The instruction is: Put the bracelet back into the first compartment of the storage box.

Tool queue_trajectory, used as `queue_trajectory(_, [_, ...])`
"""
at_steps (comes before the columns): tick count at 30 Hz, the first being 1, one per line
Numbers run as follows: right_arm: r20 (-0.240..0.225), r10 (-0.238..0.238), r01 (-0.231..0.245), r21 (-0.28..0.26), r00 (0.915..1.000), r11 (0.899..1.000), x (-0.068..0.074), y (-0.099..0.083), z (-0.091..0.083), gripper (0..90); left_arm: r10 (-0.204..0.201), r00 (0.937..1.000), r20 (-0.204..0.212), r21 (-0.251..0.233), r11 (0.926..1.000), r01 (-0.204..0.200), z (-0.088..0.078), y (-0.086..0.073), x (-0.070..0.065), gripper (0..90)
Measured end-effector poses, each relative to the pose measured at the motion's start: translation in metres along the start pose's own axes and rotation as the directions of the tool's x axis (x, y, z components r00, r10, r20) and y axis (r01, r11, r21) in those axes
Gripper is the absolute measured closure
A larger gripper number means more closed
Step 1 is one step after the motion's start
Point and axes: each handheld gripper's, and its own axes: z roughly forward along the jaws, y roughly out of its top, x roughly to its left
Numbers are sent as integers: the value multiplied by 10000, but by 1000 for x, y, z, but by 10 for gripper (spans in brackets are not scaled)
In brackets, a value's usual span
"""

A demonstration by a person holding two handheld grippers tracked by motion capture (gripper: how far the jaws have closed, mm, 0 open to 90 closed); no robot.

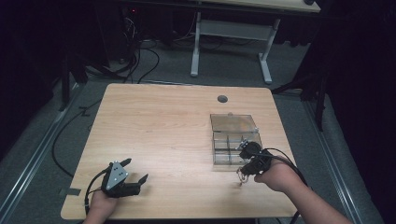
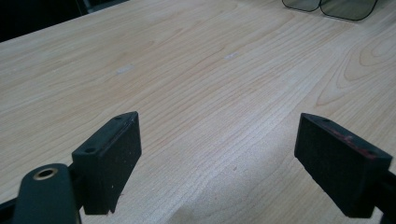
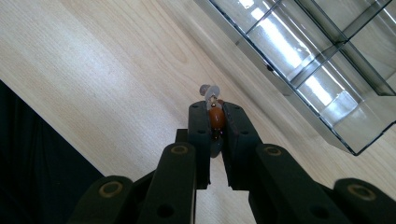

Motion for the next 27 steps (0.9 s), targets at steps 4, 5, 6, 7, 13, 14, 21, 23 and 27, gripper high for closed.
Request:
queue_trajectory(4, [26,-54,54,60,10000,10000,1,1,-2,826,-15,10000,7,2,10000,15,0,0,0,154])
queue_trajectory(5, [11,-45,44,90,10000,9999,1,1,-3,826,-17,10000,7,4,10000,17,0,0,0,154])
queue_trajectory(6, [61,-139,139,43,9999,9999,1,2,-4,826,-16,10000,4,5,10000,16,0,0,0,154])
queue_trajectory(7, [64,-62,62,37,10000,10000,1,2,-6,826,-19,10000,3,3,10000,19,0,0,0,154])
queue_trajectory(13, [158,-48,48,-45,9999,10000,0,5,-15,826,-19,10000,2,3,10000,19,0,0,0,154])
queue_trajectory(14, [169,-108,108,-21,9998,9999,-2,6,-18,826,-17,10000,4,3,10000,17,0,0,0,154])
queue_trajectory(21, [117,-131,131,-30,9998,9999,-4,10,-23,826,-21,10000,14,-3,10000,21,0,0,0,154])
queue_trajectory(23, [113,28,-28,18,9999,10000,-3,12,-25,826,-22,10000,17,-6,10000,22,0,0,0,154])
queue_trajectory(27, [117,-74,74,-26,9999,10000,-4,16,-29,826,-7,10000,6,-10,10000,8,0,0,0,154])
